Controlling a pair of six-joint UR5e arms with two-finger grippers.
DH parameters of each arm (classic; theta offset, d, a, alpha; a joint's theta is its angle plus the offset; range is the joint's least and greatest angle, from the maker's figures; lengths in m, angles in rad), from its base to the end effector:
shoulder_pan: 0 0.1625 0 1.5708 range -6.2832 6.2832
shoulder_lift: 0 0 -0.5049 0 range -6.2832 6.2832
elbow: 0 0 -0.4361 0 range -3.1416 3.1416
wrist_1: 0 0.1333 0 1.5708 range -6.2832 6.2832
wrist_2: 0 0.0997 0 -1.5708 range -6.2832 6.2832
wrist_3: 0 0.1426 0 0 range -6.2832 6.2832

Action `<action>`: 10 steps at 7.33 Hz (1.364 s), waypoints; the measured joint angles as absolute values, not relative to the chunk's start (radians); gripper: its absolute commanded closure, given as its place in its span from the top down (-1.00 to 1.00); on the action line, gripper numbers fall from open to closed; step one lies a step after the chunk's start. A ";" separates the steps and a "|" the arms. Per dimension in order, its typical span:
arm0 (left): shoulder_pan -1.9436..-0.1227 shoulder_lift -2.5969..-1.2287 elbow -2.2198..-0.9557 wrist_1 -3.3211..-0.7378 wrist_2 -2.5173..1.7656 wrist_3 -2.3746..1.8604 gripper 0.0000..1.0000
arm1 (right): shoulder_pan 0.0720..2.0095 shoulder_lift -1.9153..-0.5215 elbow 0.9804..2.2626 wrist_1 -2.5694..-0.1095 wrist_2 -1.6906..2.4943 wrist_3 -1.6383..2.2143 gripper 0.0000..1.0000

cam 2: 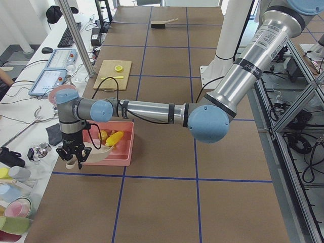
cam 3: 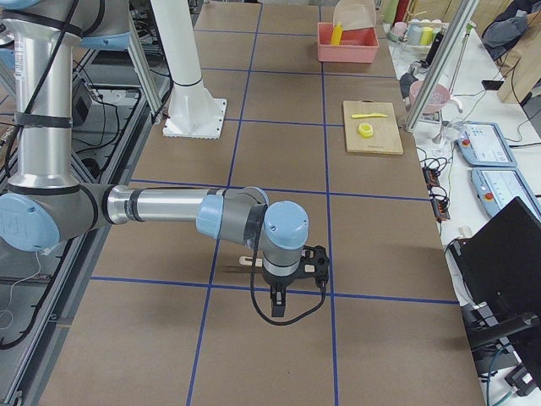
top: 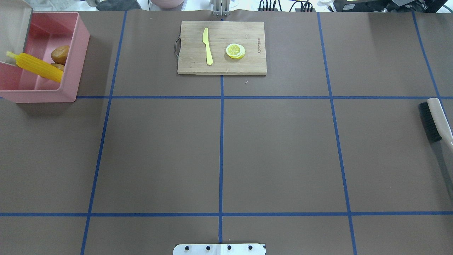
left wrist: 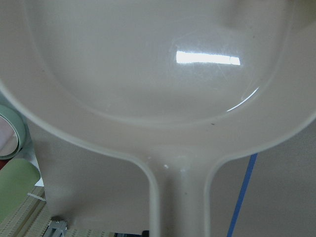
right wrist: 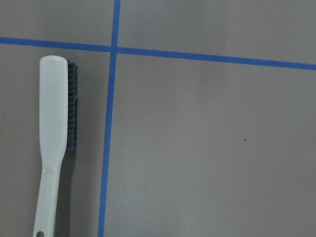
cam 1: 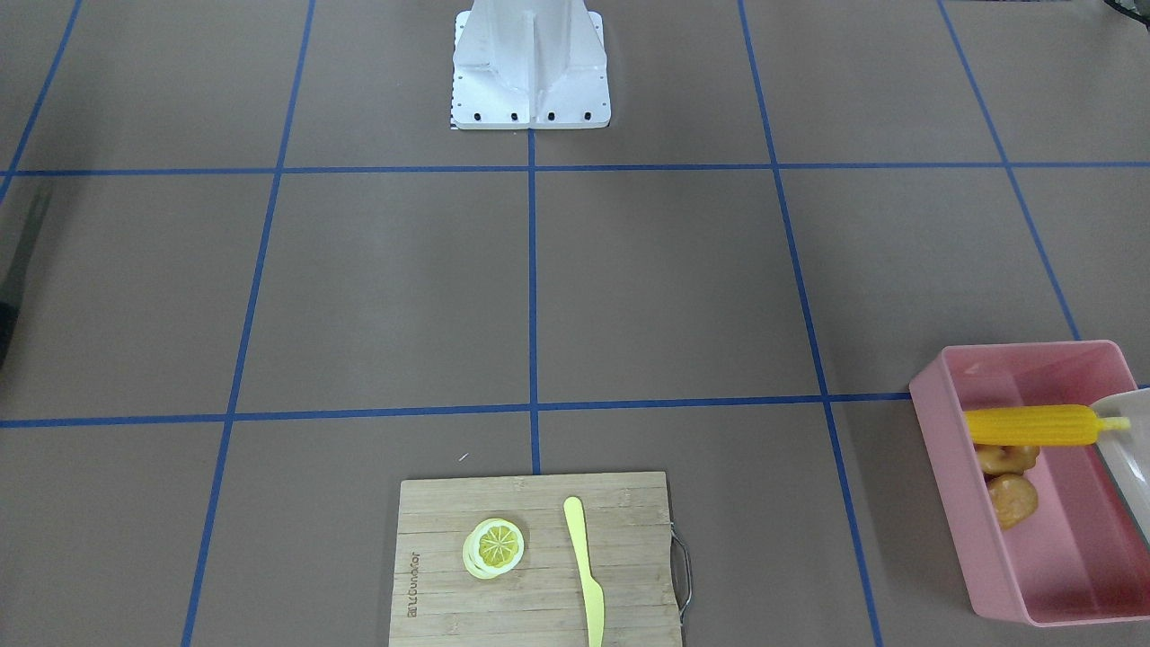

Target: Sweep and dump trash into bin

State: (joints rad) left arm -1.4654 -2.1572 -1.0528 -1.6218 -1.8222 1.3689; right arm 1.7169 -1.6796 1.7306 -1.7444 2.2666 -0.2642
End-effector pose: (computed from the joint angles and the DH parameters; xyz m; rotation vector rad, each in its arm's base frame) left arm -0.0100 -0.8356 0.6785 0.2681 0.1455 1.4791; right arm 0.1093 -0.4552 0.7630 0.0264 -0.7044 -0.0705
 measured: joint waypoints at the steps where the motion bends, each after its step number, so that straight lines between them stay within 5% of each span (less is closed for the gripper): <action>1: -1.464 -2.162 -1.054 -1.621 -1.809 1.371 -1.00 | 1.696 -1.681 1.713 -1.698 2.268 -0.213 1.00; 10: -1.612 -2.169 -1.155 -1.546 -1.793 1.535 -1.00 | 1.642 -1.676 1.704 -1.669 2.276 -0.152 1.00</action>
State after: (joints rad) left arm -1.6117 -2.1686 -1.1553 -1.5461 -1.7930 1.5350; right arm 1.6422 -1.6764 1.7037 -1.6690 2.2765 -0.1523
